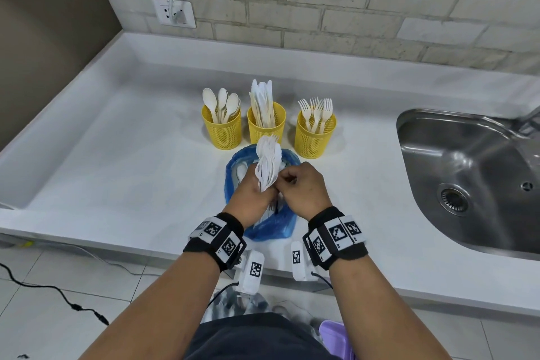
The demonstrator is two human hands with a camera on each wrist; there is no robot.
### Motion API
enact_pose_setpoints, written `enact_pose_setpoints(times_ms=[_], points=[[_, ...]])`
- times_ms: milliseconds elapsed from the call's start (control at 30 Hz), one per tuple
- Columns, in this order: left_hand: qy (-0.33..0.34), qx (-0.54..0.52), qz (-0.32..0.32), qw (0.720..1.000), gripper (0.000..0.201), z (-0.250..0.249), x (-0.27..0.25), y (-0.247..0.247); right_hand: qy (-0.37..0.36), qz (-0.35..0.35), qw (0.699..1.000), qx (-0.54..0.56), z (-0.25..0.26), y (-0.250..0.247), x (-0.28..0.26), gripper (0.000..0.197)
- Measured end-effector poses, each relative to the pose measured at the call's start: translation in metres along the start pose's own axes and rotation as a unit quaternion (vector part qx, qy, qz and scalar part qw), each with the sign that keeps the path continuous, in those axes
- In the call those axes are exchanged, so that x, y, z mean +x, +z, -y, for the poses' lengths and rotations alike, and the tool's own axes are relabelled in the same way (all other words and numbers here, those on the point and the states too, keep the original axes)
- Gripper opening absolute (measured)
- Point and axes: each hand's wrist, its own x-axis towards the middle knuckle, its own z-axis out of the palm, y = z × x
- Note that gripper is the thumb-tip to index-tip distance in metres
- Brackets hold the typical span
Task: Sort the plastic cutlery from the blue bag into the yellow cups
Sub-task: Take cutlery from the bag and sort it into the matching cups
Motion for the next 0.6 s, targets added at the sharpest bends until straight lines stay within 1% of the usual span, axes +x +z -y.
enact_pose_setpoints(times_ms=[67, 100, 167, 233, 300, 433, 500, 533, 567, 600], points=[[-0.001, -0.015, -0.017, 1.0, 0.022, -0.002, -0.002, 0.002, 0.004, -0.023, 1.0, 0.009, 0.004, -0.001, 0.001, 0.011], [-0.004, -0.027, -0.027, 0.999, 0.027, -0.002, -0.002, 0.003, 0.011, -0.04, 0.999, 0.025, 0.009, -0.004, 0.001, 0.015], [-0.022, -0.042, -0.047, 0.998, 0.039, -0.003, -0.003, 0.004, 0.012, -0.056, 0.995, 0.078, 0.02, -0.013, 0.001, 0.036], [-0.023, -0.041, -0.048, 0.998, 0.039, -0.001, -0.001, 0.004, -0.016, -0.039, 0.991, 0.123, 0.038, -0.022, 0.0, 0.051], [-0.02, -0.022, -0.049, 0.998, 0.036, -0.001, 0.0, 0.003, -0.06, -0.017, 0.989, 0.131, 0.053, -0.028, 0.002, 0.056], [0.001, 0.037, -0.067, 0.997, 0.033, -0.01, 0.002, 0.007, -0.138, -0.019, 0.99, 0.021, 0.07, -0.029, 0.013, 0.042], [0.014, 0.089, -0.074, 0.993, 0.023, -0.017, 0.007, 0.008, -0.159, -0.026, 0.987, -0.026, 0.072, -0.025, 0.017, 0.043], [0.017, 0.132, -0.073, 0.988, 0.019, -0.024, 0.008, 0.009, -0.171, -0.03, 0.984, -0.046, 0.071, -0.022, 0.017, 0.044], [0.025, 0.16, -0.077, 0.984, 0.019, -0.028, 0.01, 0.007, -0.185, -0.036, 0.98, -0.06, 0.07, -0.018, 0.016, 0.044], [0.038, 0.169, -0.081, 0.982, 0.025, -0.03, 0.012, 0.005, -0.198, -0.045, 0.977, -0.064, 0.07, -0.015, 0.014, 0.042]])
